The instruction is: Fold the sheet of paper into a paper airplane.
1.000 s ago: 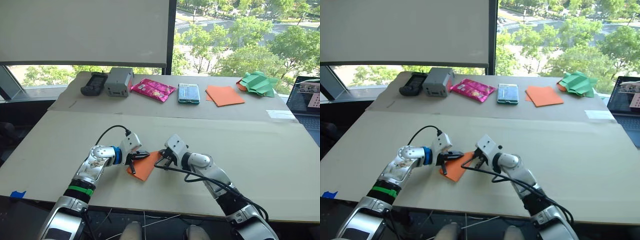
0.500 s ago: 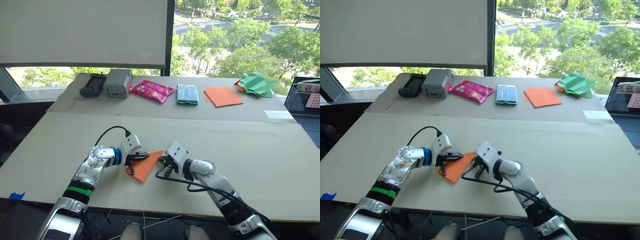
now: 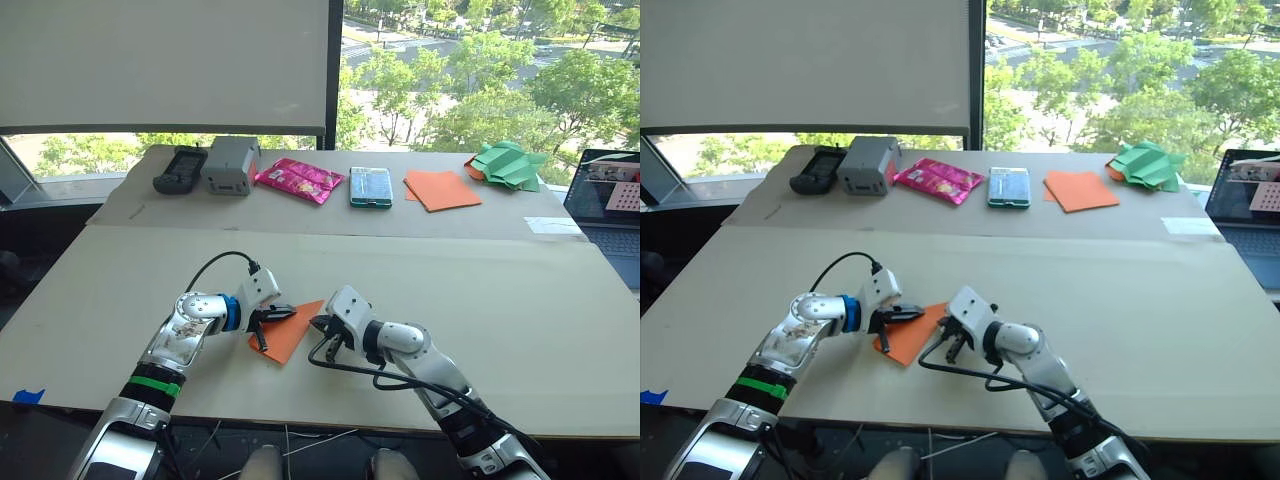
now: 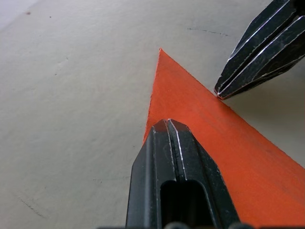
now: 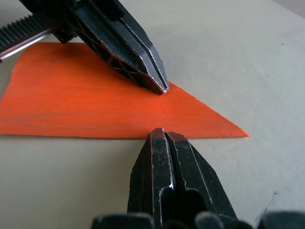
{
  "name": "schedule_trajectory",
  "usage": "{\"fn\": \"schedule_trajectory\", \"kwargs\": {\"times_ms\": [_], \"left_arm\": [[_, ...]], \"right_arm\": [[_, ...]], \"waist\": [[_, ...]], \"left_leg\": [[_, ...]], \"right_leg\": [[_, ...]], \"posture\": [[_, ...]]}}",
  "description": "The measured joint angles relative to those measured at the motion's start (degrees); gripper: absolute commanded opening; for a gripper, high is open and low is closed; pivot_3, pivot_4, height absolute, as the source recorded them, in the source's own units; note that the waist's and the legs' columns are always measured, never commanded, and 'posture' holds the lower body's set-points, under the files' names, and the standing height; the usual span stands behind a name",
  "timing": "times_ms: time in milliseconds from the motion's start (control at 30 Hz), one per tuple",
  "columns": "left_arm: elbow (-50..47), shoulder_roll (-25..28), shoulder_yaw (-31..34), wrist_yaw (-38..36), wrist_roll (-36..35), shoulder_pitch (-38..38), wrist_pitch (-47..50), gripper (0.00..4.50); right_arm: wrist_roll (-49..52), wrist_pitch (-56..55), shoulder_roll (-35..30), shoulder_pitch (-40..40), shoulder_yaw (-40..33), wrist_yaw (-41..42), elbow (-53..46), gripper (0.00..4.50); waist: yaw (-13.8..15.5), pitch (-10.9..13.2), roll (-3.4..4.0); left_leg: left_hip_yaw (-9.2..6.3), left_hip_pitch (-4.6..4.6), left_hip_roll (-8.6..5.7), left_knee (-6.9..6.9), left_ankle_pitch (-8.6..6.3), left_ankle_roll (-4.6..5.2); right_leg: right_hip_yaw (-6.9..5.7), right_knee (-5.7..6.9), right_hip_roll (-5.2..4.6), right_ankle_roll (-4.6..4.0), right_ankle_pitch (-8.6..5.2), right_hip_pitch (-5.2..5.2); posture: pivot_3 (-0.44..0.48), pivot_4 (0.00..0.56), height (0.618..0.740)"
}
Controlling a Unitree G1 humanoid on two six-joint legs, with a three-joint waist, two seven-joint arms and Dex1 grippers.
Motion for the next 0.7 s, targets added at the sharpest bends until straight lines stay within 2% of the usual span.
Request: {"fn": "schedule_trajectory", "kwargs": {"times_ms": [133, 300, 433, 700], "left_arm": [[-0.82, 0.08, 0.06, 0.19, -0.01, 0.47, 0.44, 0.03], [-1.35, 0.23, 0.28, 0.32, -0.03, 0.95, 0.67, 0.03], [-1.44, 0.31, 0.29, 0.37, -0.02, 1.05, 0.84, 0.03], [-1.87, 0.51, 0.23, 0.18, -0.02, 1.45, 0.89, 0.03]], "right_arm": [[0.07, -0.07, 0.03, -0.64, 0.03, 0.08, -1.49, 0.00], [-2.68, -1.01, 0.44, -1.77, 1.35, -1.61, 5.94, 0.00], [-4.14, -2.51, 0.44, -2.34, 2.40, -1.77, 7.14, 0.00], [-4.23, -2.36, -1.30, 0.06, 4.00, 1.88, 3.59, 0.00]], "waist": [[0.02, 0.00, -0.01], [0.00, 0.01, -0.02], [-0.04, 0.00, 0.00], [-0.05, -0.15, -0.04]], "left_leg": [[0.00, 0.01, 0.00, 0.00, 0.00, 0.00], [0.01, 0.02, 0.00, 0.00, 0.00, 0.00], [0.00, 0.07, 0.00, -0.01, 0.00, 0.00], [0.00, 0.09, 0.00, -0.01, 0.00, 0.00]], "right_leg": [[-0.01, 0.00, 0.00, 0.00, 0.00, 0.00], [0.00, -0.01, 0.00, 0.00, 0.00, 0.00], [0.00, 0.01, 0.00, 0.00, 0.00, 0.02], [0.00, 0.00, 0.00, -0.04, -0.03, 0.04]], "posture": [[0.000, 0.150, 0.702], [0.000, 0.150, 0.702], [0.000, 0.150, 0.702], [0.000, 0.150, 0.702]]}}
